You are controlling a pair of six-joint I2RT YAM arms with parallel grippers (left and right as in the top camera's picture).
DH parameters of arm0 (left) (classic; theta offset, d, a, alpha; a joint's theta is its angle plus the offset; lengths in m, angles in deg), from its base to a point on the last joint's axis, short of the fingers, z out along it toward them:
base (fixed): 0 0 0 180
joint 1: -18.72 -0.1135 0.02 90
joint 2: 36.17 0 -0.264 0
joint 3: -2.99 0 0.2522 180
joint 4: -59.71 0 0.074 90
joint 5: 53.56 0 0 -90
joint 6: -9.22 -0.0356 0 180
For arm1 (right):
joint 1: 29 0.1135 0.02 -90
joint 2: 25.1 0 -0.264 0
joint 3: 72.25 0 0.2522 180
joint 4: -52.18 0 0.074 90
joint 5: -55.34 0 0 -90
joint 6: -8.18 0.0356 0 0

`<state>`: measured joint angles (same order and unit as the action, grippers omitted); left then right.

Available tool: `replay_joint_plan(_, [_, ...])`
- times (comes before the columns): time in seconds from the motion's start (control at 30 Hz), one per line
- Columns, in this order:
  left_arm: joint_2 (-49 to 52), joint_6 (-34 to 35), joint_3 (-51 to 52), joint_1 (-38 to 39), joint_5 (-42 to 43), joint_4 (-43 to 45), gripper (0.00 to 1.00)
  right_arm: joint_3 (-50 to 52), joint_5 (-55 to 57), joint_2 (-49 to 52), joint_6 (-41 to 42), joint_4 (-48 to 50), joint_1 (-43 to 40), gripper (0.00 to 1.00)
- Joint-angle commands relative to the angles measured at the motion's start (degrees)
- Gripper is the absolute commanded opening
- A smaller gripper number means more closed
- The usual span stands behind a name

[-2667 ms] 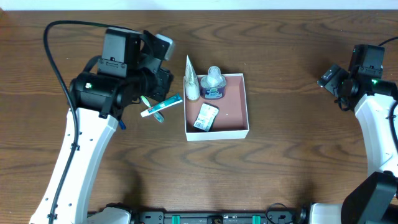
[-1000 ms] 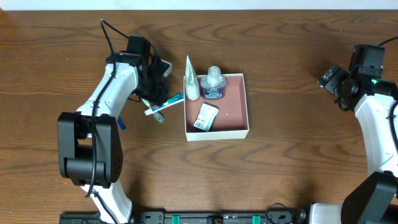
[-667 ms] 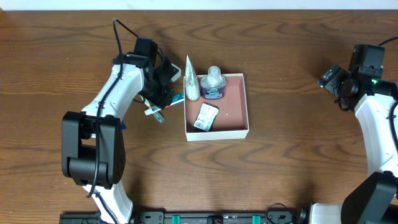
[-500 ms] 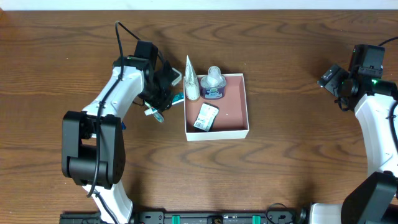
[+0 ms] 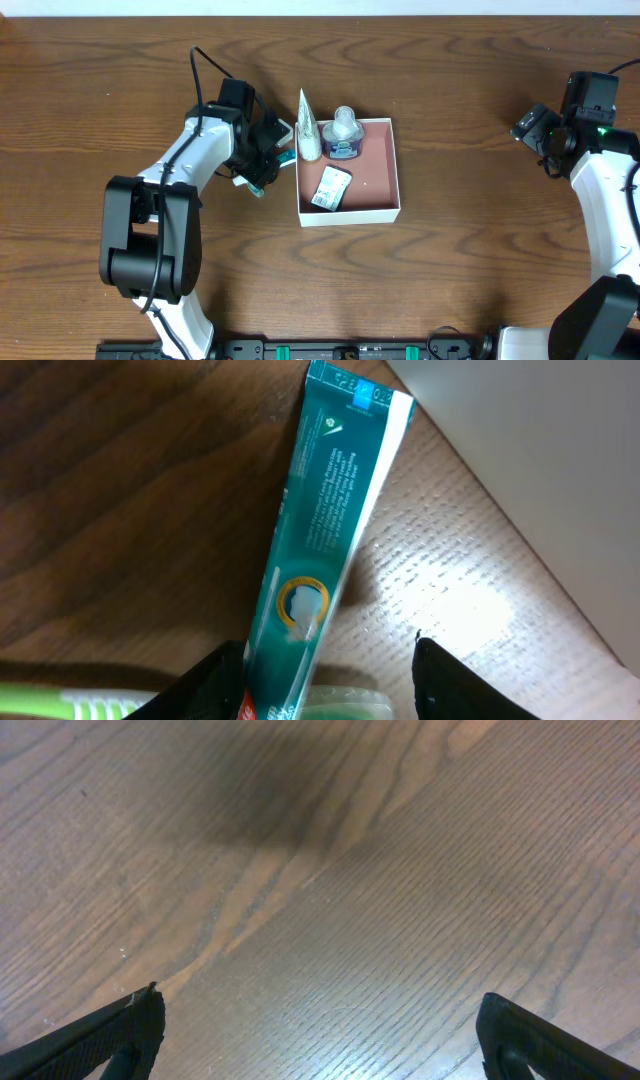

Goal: Pack container

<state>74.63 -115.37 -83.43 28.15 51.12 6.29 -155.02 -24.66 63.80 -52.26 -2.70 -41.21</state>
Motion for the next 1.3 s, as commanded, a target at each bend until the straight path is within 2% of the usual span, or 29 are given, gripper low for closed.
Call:
replay_joint_plan(0.0, [0.4, -0.8, 2.6, -0.2, 0.3, 2.2, 0.54, -0.3, 0.3, 0.3, 0.6, 0.0, -0.2, 0.99])
replay_joint_plan(0.17, [0.4, -0.8, 5.3, -0.2, 0.3, 6.2, 0.55, -0.3, 0.3, 0.3, 0.6, 0.0, -0.2, 0.99])
replay_joint_plan(0.23, [0.4, -0.8, 5.6, -0.2, 0.3, 6.6, 0.51, -0.3, 0.3, 0.3, 0.6, 0.0, -0.2, 0.99])
replay_joint_plan(0.3, [0.4, -0.7, 5.7, -0.2, 0.0, 6.8, 0.41, -0.3, 0.3, 0.3, 0.6, 0.0, -0.2, 0.99])
replay_joint_plan(0.37, [0.4, -0.7, 5.7, -0.2, -1.6, 7.2, 0.22, -0.3, 0.3, 0.3, 0.6, 0.0, -0.2, 0.99])
replay_joint_plan(0.43, [0.4, 0.3, 5.6, -0.2, -2.6, 7.5, 0.15, -0.3, 0.3, 0.3, 0.6, 0.0, -0.2, 0.99])
replay_joint_plan(0.53, [0.4, 3.2, 5.6, -0.2, -3.8, 7.9, 0.14, -0.3, 0.3, 0.3, 0.6, 0.0, -0.2, 0.99])
replay_joint_plan(0.73, [-0.2, 5.4, 5.3, -0.2, -3.9, 7.8, 0.06, -0.3, 0.3, 0.3, 0.6, 0.0, -0.2, 0.99])
replay_joint_plan(1.03, [-11.5, 20.8, 0.9, -0.2, -13.4, 6.3, 0.06, -0.3, 0.3, 0.3, 0.6, 0.0, -0.2, 0.99])
replay_joint_plan(1.2, [-22.3, 31.9, 0.7, -0.2, -12.4, 6.1, 0.06, -0.3, 0.3, 0.3, 0.6, 0.0, -0.2, 0.99])
replay_joint_plan(1.27, [-26.2, 31.5, 0.7, 0.0, -5.9, 5.9, 0.06, -0.3, 0.3, 0.3, 0.6, 0.0, -0.2, 0.99])
